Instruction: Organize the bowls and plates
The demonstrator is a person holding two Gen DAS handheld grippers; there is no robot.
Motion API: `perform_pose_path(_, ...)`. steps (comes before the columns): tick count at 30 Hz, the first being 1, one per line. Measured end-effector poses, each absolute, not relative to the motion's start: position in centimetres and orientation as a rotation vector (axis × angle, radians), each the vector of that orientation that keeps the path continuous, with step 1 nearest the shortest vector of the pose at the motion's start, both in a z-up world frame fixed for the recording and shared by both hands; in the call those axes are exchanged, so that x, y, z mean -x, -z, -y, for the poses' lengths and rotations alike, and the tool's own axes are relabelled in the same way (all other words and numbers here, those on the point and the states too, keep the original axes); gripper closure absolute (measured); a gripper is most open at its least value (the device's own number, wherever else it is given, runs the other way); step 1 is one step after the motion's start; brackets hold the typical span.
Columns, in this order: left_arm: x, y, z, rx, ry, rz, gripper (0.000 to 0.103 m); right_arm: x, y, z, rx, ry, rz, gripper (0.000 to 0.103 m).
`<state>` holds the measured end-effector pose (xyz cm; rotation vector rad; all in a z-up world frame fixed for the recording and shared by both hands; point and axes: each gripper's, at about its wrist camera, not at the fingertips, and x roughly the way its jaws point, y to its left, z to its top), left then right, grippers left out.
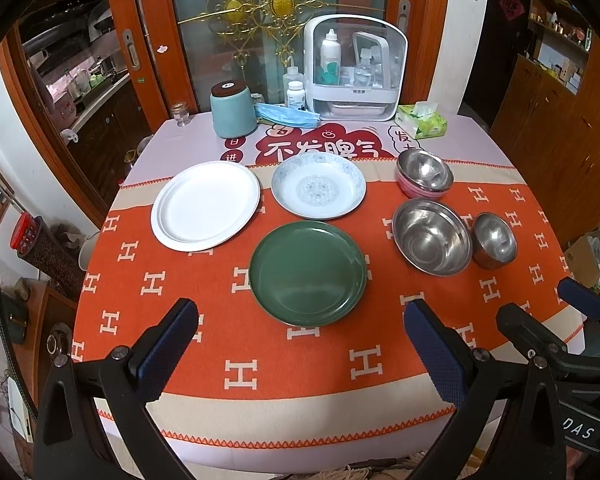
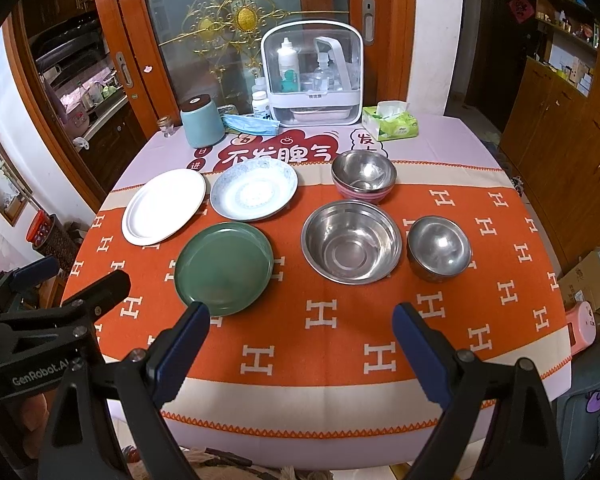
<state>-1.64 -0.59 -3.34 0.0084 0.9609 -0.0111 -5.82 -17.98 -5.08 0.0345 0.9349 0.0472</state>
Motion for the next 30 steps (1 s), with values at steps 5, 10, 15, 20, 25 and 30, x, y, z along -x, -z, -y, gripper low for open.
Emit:
perform_pose_path(5, 1.7, 3.4, 0.6, -0.008, 0.010, -0.964, 0.001, 5.8, 5.0, 18.0, -0.035, -0.049, -0.935, 0.010)
perform_pose_path(10, 1.6, 3.3, 0.6, -0.011, 0.008, -0.967, 0.001, 5.9, 5.1, 18.0, -0.036, -0.051, -0.937, 0.010)
perform_pose_path(15, 1.7, 3.3, 1.1, -0.015, -0.006, -0.971, 0.001, 5.8, 5.1, 17.9, -0.038, -0.060, -0.936, 0.010)
perform_pose_path(20, 1.8, 3.0, 1.3, -0.018, -0.021, -0.975, 0.001, 5.6, 5.0, 18.4, -0.041, -0.080, -0.935, 0.010)
perform_pose_path(25, 1.7, 2.8, 1.5, -0.017, -0.037, -0.979, 0.001, 5.3, 5.0, 18.6, -0.041, -0.096, -0.936, 0.010)
perform_pose_path(30, 1.7, 2.5, 1.7, -0.020, -0.051, -0.985, 0.001, 5.0, 4.7, 18.9, -0.044, -0.113, -0.933, 0.010)
